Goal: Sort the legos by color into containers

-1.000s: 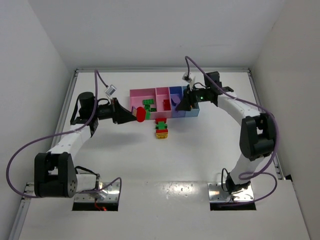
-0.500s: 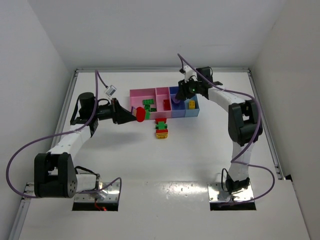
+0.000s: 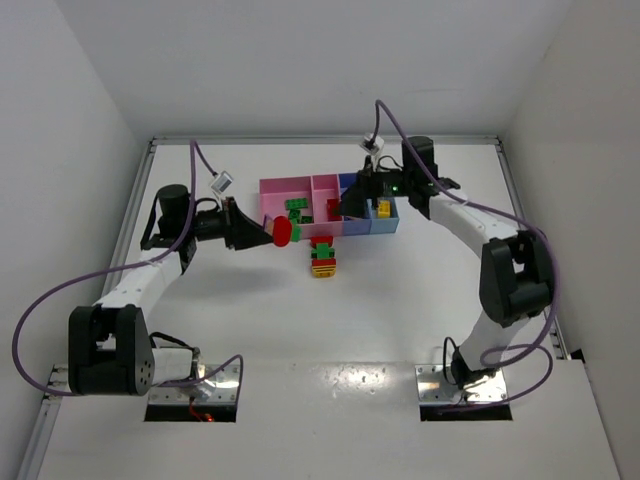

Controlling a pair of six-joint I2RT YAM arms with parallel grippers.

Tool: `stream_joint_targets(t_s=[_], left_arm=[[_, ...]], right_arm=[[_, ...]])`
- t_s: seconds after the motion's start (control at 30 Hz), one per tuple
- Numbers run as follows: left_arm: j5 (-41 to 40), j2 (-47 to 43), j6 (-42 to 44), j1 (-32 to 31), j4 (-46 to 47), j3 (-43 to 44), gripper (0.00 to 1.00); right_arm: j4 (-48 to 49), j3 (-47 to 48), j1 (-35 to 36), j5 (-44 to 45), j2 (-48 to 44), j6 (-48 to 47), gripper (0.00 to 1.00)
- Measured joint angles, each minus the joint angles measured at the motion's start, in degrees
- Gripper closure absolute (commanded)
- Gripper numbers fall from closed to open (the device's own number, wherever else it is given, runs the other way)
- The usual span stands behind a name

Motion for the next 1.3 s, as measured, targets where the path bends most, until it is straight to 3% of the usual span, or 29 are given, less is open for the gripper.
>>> stream_joint_targets(t_s=[0.27,0.6,0.63,0.7,0.73,0.8,0.83,0.87,0.93,1.3], left_arm=[[3.39,0.98,-0.24,-0.85,0.31,0.0,1.0],[5.44,1.18,2.4,-3.37,-3.23,1.18,1.0],[5.44,1.18,2.62,-3.58,-3.32,1.27,1.0],[5.57,1.18,2.91,-3.82,-3.54,1.31,1.0],[5.57,1.27,3.02,-3.91,-3.65,1.36,1.0],[5.25,1.55,3.34,-4.17,-4.02,1.53,1.0],[5.49,1.64,3.5,-4.2,-4.24,1.57,1.0],[5.92,1.66,3.82,-4.15,-4.57,1.57,1.0],[5.84,1.66,3.93,-3.85,-4.83,1.64,1.0],[1.18,-2.12,2.6,1.73,-2.29,0.39,1.0]], right_arm=[[6.45,-3.48,11.28,-10.86,-3.21,6.49,0.18],[5.9,-2.62,13.6,-11.28,-1.05,6.95,0.19],[5.4,-2.14,14.01,-11.28,-0.61,6.67,0.21],[4.52,-1.01,14.97,-11.26,0.39,5.86,0.37],[3.85,-0.63,15.43,-11.26,0.76,5.53,0.53],[3.08,-0.17,16.17,-11.87,1.27,4.83,0.72],[2.67,-0.17,16.41,-12.15,1.27,4.68,0.88],[2.23,-0.13,16.46,-12.26,1.27,4.37,0.94],[1.09,0.2,16.46,-12.44,1.38,3.54,1.0],[-12.55,1.25,13.77,-12.74,-0.02,-7.65,1.0]])
